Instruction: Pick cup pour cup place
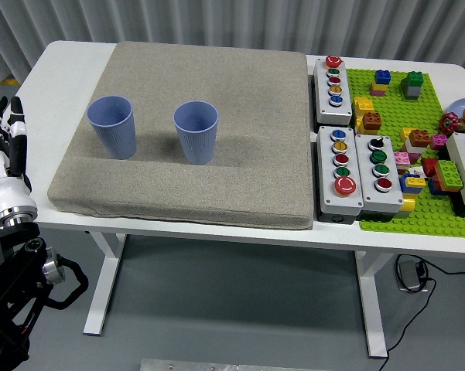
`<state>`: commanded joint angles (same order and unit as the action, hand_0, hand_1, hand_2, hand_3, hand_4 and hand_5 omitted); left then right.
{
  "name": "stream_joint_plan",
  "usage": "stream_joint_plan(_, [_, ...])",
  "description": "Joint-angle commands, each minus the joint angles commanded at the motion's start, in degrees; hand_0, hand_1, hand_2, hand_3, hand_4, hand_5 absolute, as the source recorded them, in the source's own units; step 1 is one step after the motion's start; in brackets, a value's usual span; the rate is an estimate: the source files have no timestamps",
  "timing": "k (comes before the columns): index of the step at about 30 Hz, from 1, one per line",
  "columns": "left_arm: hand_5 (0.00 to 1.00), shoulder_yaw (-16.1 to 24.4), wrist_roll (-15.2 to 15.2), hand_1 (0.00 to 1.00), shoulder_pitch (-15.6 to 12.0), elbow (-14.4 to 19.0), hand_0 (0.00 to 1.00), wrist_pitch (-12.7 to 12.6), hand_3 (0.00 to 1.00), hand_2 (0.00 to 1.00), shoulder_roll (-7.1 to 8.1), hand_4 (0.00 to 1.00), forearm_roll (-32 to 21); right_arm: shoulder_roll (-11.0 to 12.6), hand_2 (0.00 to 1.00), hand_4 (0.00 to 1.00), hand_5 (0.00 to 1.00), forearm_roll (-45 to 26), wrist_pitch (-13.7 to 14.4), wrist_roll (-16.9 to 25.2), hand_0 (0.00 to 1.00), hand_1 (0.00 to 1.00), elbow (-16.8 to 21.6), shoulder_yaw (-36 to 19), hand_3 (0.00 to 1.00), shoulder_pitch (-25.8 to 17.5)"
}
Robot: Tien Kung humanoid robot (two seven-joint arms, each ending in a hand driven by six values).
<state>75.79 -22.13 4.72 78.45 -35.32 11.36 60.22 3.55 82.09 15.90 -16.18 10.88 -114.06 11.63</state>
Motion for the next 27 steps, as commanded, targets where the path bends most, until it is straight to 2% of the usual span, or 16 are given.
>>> stream_joint_plan(4, [0.476,0.1,1.4,0.913,-0.5,0.0,0.9,1.8,0.998,0.998,0.3,0.928,2.8,0.0,0.564,0.002,0.054,0.1,0.0,-0.1,0.674,0.6,0.0,0.0,0.573,0.1])
stream_joint_plan(5, [0.31,0.1,1.8,0.931,-0.6,0.0,0.916,2.2,0.998,0.998,0.37,0.929,3.5,0.0,0.564,0.002,0.055,0.1,0.0,-0.1,0.674,0.6,0.0,0.0,0.573,0.1])
stream_joint_plan(10, [0.31,-0.3,4.0,0.931,-0.7,-0.3,0.916,3.7,0.998,0.998,0.49,0.929,8.6,0.0,0.564,0.002,0.055,0.3,-0.1,-0.1,0.674,0.6,0.0,-0.1,0.573,0.2])
stream_joint_plan(11, [0.235,-0.4,4.6,0.942,-0.8,-0.4,0.928,4.3,0.998,0.998,0.52,0.918,9.5,0.0,0.564,0.002,0.056,0.3,-0.1,-0.1,0.674,0.6,0.0,-0.1,0.573,0.2])
stream_joint_plan(16, [0.235,-1.2,6.8,0.942,-1.1,-1.9,0.928,6.6,0.998,0.998,0.59,0.918,12.7,0.0,0.564,0.002,0.056,0.3,0.0,-0.1,0.674,0.6,0.0,-0.1,0.573,0.2])
stream_joint_plan(17, [0.17,-1.5,7.1,0.947,-1.1,-2.3,0.935,6.8,0.998,0.998,0.53,0.898,13.4,0.0,0.564,0.002,0.056,0.2,0.0,-0.1,0.674,0.599,0.0,-0.1,0.572,0.2])
stream_joint_plan(18, [0.17,-1.6,7.2,0.947,-1.1,-2.5,0.935,6.9,0.998,0.998,0.49,0.898,13.7,0.0,0.564,0.002,0.056,0.2,0.0,0.0,0.674,0.599,0.0,-0.1,0.572,0.2])
stream_joint_plan(27, [0.171,-3.6,8.2,0.947,1.1,-5.7,0.937,8.4,0.998,0.998,0.0,0.9,14.0,0.0,0.564,0.002,0.059,-0.4,0.1,0.0,0.674,0.599,-0.1,0.2,0.573,0.4])
